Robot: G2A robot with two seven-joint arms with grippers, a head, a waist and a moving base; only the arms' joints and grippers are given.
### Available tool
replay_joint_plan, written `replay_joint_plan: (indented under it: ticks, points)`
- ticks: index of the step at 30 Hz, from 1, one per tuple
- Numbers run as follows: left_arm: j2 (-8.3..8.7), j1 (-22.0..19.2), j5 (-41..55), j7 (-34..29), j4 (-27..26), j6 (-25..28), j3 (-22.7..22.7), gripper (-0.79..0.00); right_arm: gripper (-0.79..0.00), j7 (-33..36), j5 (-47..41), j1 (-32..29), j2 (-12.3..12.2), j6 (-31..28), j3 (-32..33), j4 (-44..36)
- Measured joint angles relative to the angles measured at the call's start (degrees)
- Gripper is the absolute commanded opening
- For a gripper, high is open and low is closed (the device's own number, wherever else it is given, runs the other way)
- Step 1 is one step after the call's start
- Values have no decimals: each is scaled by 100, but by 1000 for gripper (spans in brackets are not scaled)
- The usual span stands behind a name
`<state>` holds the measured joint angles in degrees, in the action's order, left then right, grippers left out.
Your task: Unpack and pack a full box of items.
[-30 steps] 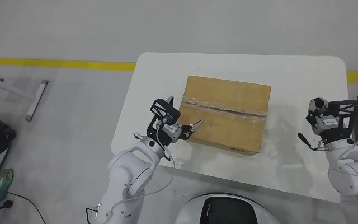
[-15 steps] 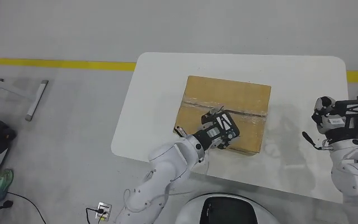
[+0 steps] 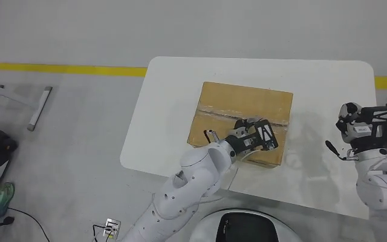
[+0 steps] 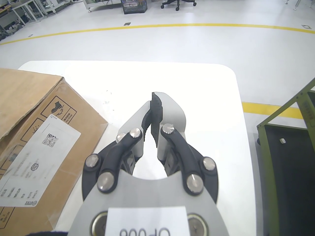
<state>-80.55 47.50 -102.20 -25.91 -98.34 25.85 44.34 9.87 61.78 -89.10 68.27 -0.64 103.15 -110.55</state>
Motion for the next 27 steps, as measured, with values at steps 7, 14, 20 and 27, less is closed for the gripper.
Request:
replay_joint_plan:
  ticks: [7,14,20,27]
  points:
    - [-38,22,78,-92,6,169,9,-99,-785,-4,-9,28,5,-13,19,37]
    - [-31,41,-241,-290,-110,322,27,-185,-785,1,5,62,9,-16,39,60]
    - [-93,-92,-510,-257,106,84,-25,-345,-785,7,4,80,14,-25,37,45]
    - [-145,-156,-720,-120,182,-128,-22,-456,-785,29,-26,101,21,-9,42,71]
